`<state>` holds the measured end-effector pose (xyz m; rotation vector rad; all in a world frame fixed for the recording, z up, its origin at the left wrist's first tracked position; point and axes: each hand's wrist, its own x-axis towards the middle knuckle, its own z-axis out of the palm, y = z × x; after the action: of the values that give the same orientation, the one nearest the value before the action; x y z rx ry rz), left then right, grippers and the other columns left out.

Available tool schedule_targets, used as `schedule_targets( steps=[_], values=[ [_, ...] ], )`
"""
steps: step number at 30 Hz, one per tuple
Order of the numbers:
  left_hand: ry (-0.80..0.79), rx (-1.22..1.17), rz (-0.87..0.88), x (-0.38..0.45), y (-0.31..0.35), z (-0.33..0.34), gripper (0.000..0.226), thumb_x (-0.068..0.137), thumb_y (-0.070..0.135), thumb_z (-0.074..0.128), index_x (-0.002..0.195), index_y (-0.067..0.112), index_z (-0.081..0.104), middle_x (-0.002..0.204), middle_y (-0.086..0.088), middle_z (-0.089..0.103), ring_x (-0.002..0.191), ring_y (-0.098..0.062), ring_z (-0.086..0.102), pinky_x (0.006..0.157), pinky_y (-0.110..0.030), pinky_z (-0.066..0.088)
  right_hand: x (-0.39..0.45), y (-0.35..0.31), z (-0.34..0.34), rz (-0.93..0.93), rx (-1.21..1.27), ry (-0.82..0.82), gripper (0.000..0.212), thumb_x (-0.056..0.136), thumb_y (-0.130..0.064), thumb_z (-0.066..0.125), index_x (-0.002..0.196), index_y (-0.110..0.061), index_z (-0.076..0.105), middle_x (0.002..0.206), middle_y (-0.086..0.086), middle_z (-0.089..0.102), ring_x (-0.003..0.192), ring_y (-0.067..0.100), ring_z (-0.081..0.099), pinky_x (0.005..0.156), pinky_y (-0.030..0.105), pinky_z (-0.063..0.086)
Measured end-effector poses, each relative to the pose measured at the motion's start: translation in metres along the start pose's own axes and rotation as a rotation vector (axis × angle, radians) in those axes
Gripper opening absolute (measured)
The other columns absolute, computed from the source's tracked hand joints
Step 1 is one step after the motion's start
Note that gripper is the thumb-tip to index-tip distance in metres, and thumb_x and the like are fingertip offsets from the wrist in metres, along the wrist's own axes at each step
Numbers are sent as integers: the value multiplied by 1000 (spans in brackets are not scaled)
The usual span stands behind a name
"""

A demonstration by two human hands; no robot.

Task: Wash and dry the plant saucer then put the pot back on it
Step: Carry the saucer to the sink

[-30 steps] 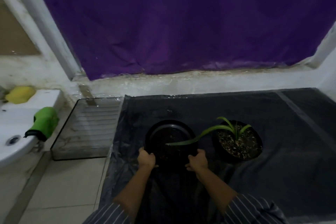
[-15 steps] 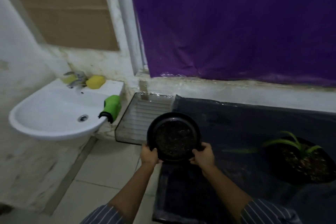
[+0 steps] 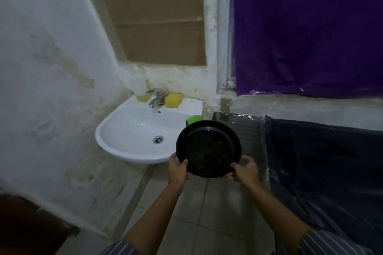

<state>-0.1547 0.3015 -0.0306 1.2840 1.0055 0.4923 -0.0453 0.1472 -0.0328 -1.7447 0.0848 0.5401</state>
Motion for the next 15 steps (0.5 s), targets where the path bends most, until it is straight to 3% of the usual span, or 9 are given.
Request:
schedule_targets(
  steps=[3, 6, 10, 13, 15],
  values=[
    [13, -91, 20, 16, 13, -29, 42, 95, 7, 48, 134, 18, 39, 127, -19, 53, 92, -34, 62, 46, -27, 56, -1, -18, 37, 4, 2, -66, 42, 88, 3, 56, 125, -2, 39, 63, 16, 60, 40, 19, 59, 45, 30, 56],
    [39, -192, 8, 39, 21, -56, 45, 95, 6, 46, 137, 19, 37, 131, -18, 50, 109, -36, 58, 66, -35, 57, 5, -31, 79, 5, -15, -111, 41, 88, 6, 53, 125, -3, 37, 61, 17, 57, 26, 10, 53, 31, 20, 47],
    [110, -212, -31, 85, 21, -90, 45, 94, 1, 46, 134, 20, 37, 130, -23, 50, 111, -42, 57, 85, -51, 53, 24, -41, 133, -10, -85, -201, 41, 89, 5, 53, 125, -6, 36, 84, 23, 61, 39, 19, 57, 36, 25, 51],
    [125, -165, -31, 120, 25, -111, 44, 94, 0, 44, 133, 20, 36, 128, -24, 51, 107, -44, 59, 82, -54, 54, 46, -46, 167, 4, -133, -292, 45, 88, 4, 54, 129, -6, 37, 107, 29, 61, 50, 25, 60, 46, 32, 56],
    [150, -108, -25, 143, 29, -123, 42, 94, 1, 43, 129, 22, 38, 126, -22, 53, 103, -41, 60, 74, -50, 57, 61, -49, 188, 64, -163, -405, 47, 88, 2, 55, 130, -7, 36, 102, 27, 62, 54, 27, 63, 50, 35, 58]
  ],
)
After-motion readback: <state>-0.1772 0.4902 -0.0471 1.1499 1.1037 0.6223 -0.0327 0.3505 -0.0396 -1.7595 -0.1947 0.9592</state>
